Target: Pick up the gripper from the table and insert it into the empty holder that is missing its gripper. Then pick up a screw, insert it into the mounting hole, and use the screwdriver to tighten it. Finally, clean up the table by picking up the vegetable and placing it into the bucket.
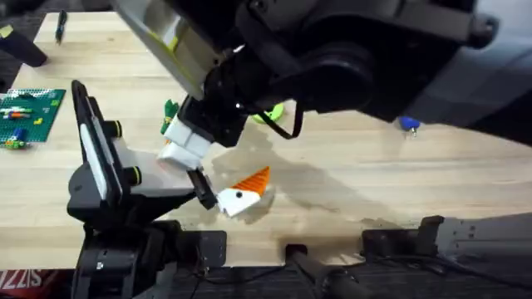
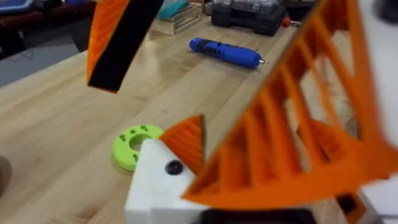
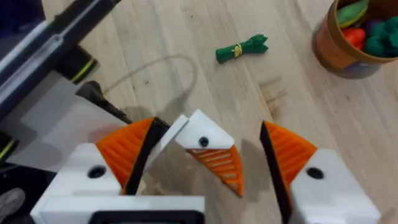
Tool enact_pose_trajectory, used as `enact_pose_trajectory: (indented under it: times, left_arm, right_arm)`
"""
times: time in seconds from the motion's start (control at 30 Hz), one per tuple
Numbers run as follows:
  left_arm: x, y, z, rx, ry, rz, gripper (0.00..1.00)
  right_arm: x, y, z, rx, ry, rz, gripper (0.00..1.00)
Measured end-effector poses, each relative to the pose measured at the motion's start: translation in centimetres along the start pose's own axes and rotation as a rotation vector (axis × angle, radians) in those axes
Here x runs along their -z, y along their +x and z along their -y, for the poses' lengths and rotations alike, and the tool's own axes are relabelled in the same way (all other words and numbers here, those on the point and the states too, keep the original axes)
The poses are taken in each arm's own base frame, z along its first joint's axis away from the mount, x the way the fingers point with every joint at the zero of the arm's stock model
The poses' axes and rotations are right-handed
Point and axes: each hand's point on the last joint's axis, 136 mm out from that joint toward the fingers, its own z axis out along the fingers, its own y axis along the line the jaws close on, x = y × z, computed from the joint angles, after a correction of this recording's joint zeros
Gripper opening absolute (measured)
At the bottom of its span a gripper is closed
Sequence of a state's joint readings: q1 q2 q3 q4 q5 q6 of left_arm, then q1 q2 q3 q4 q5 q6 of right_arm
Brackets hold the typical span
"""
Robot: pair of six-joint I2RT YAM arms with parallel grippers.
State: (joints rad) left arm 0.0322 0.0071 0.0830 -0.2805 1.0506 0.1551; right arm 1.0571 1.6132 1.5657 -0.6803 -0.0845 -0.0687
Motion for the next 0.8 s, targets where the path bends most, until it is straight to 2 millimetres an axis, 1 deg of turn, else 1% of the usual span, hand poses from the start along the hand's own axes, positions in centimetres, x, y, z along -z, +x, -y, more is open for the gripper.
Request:
enact_pose_trajectory:
  times: [0.03, 0.1, 0.17, 0.2, 0.23, 0.27, 0.33, 0.37, 0.5, 0.57, 0.67, 0.8]
  left_arm:
    - [0.0, 0.0, 0.0, -0.004, 0.000, 0.000, 0.897]
    - [0.0, 0.0, 0.0, -0.006, 0.001, 0.000, 0.612]
    - [0.0, 0.0, 0.0, -0.007, 0.001, 0.000, 0.305]
    - [0.0, 0.0, 0.0, -0.007, 0.001, 0.000, 0.136]
    - [0.0, 0.0, 0.0, -0.012, 0.001, 0.000, 0.036]
    - [0.0, 0.0, 0.0, -0.012, 0.001, 0.000, 0.014]
    - [0.0, 0.0, 0.0, -0.012, 0.001, 0.000, 0.009]
    - [0.0, 0.0, 0.0, -0.013, 0.001, 0.000, 0.010]
    - [0.0, 0.0, 0.0, -0.012, -0.001, 0.000, 0.008]
    - [0.0, 0.0, -0.3, -0.003, -0.016, -0.001, 0.008]
    - [0.0, 0.1, -0.9, 0.016, -0.053, -0.005, 0.008]
    - [0.1, 0.1, -1.4, 0.031, -0.083, -0.008, 0.008]
  right_arm:
    - [0.0, 0.0, 0.1, -0.005, 0.001, 0.001, 0.994]
    - [0.1, 0.0, 0.5, -0.023, 0.005, 0.000, 0.994]
    - [0.2, 0.2, 1.0, -0.039, 0.010, -0.004, 0.994]
    - [0.3, 0.3, 1.4, -0.049, 0.014, -0.009, 0.994]
    - [0.5, 0.5, 1.8, -0.060, 0.021, -0.012, 0.994]
    - [0.8, 0.6, 2.3, -0.074, 0.028, -0.016, 0.994]
    - [1.7, 1.0, 3.4, -0.105, 0.049, -0.022, 0.994]
    - [3.7, 2.1, 5.5, -0.169, 0.088, -0.039, 0.994]
    - [7.2, 4.2, 8.8, -0.302, 0.163, -0.061, 0.994]
    - [8.8, 5.6, 10.4, -0.373, 0.200, -0.080, 0.994]
    - [10.9, 8.3, 12.6, -0.491, 0.258, -0.131, 0.994]
    - [12.6, 11.4, 15.5, -0.626, 0.330, -0.172, 0.994]
